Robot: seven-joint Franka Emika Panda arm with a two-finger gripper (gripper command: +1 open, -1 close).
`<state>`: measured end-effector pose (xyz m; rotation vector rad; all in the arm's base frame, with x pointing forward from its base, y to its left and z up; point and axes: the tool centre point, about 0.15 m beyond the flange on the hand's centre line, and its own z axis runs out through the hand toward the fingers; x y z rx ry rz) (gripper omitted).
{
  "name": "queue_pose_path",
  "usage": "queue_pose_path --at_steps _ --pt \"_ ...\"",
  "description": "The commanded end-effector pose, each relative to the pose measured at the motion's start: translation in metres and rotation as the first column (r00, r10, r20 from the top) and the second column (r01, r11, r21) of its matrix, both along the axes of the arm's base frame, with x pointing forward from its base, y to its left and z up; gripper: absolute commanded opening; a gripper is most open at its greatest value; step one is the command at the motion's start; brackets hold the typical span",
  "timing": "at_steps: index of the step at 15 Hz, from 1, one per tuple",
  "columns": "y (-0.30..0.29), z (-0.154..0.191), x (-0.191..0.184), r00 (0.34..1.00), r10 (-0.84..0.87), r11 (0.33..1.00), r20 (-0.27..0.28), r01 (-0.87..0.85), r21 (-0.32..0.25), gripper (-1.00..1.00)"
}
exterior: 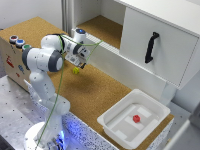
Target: Place the yellow block on top of the drawer
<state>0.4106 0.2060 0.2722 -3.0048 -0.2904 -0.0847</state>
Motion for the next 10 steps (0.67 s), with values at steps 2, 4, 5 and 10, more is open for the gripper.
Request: queue_pose_path --at_steps 2,4,5,10 --pt "0.016 -0.050 0.028 1.000 0.016 0.997 -0.014 -0.017 -0.072 1.00" --pt "0.017 -0.058 0.034 1.000 -0.004 0.999 -0.015 0.003 -0.049 1.00" --pt "0.017 -0.061 0.035 1.000 -0.014 0.998 -0.018 0.013 -0.055 1.00" --pt "0.013 -0.065 0.031 0.999 -0.048 0.996 -0.021 0.046 -0.077 -1.00"
